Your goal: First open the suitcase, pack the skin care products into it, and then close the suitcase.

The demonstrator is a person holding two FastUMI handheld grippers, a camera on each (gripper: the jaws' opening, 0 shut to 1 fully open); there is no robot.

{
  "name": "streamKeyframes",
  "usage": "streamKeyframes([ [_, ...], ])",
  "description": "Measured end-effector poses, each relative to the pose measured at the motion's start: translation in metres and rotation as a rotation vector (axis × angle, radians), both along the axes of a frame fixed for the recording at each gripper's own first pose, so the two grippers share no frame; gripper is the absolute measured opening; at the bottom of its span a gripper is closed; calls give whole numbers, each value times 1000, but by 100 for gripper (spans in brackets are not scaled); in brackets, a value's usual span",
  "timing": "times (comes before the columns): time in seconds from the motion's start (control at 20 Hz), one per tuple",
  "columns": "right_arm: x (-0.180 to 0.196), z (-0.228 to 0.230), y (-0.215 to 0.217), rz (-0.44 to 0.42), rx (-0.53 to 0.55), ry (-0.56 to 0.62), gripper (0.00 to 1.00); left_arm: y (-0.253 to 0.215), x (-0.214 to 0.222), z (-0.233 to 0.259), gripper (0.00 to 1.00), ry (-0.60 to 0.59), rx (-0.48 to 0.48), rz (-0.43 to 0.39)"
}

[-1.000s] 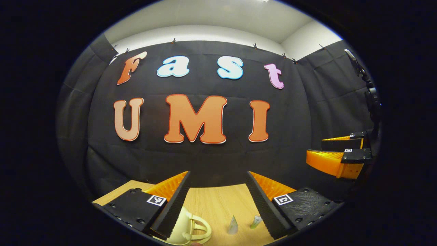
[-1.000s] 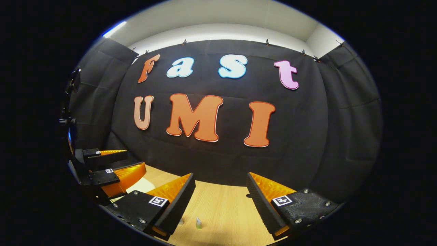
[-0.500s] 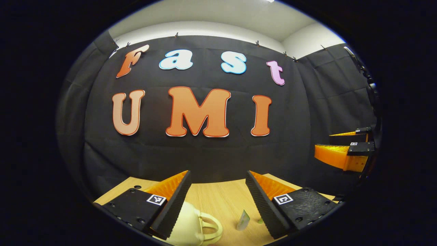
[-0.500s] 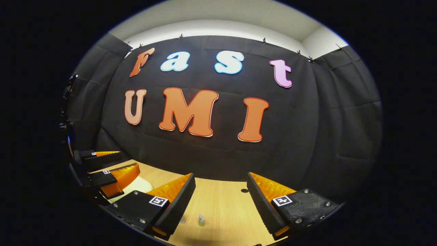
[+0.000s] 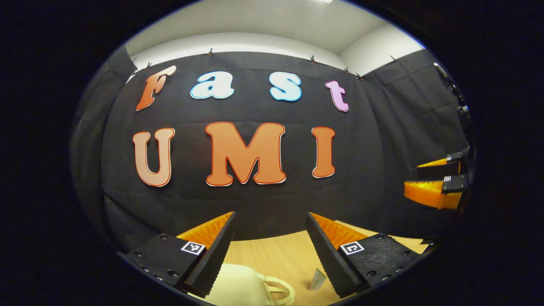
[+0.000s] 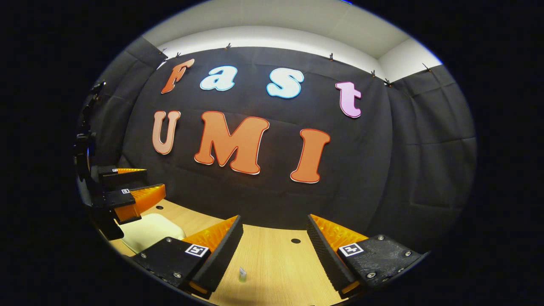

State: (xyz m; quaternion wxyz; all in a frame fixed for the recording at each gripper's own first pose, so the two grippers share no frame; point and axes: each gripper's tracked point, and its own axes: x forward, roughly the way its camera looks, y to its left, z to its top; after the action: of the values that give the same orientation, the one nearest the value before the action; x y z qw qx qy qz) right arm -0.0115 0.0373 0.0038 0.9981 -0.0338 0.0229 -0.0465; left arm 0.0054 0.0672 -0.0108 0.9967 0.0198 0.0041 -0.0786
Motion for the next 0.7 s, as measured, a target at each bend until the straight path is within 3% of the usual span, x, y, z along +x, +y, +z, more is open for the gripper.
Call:
streamKeyframes([
  [0.25, 7, -22, -11, 121, 48, 13, 96, -26, -18, -74, 96, 126, 275, 11],
  [0.3, 10, -24, -15, 132, 43, 8, 96, -36, -21, -92, 89, 152, 312, 5],
  [0.35, 12, -28, -20, 142, 38, 11, 96, -44, -23, -108, 88, 179, 352, 1],
  [0.45, 15, -41, -25, 169, 43, 33, 96, -55, -25, -140, 88, 240, 429, -9],
  [0.5, 15, -44, -28, 182, 45, 33, 96, -57, -25, -158, 92, 267, 466, -14],
  [0.65, 18, -55, -41, 192, 47, 47, 96, -63, -27, -203, 79, 323, 607, -19],
  [0.7, 17, -60, -45, 196, 55, 53, 95, -63, -28, -215, 79, 342, 650, -22],
])
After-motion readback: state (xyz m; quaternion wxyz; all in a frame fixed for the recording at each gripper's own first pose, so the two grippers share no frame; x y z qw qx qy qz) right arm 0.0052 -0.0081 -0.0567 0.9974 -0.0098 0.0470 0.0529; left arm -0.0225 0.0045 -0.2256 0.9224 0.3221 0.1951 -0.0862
